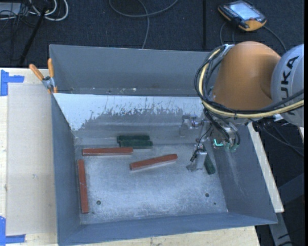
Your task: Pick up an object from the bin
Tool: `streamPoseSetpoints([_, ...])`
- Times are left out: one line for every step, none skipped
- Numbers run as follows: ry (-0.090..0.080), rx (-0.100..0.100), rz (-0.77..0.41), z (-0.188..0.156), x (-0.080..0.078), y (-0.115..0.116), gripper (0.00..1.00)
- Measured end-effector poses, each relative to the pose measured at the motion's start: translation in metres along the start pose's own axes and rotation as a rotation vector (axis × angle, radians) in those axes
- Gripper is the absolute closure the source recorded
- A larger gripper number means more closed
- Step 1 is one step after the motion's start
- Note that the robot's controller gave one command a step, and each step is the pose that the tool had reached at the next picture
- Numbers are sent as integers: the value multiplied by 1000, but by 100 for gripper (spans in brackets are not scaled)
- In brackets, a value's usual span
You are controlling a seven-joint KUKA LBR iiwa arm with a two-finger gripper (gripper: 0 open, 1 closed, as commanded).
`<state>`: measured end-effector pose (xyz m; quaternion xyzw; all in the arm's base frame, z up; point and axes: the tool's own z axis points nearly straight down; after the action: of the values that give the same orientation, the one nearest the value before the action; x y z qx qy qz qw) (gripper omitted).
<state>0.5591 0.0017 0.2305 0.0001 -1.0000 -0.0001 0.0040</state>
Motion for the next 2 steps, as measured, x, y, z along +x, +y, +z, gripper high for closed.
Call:
streamPoseSetpoints([-7, 0, 0, -4, -1, 0, 0])
streamPoseSetpoints([-15, 1, -58, 43, -22, 28, 0])
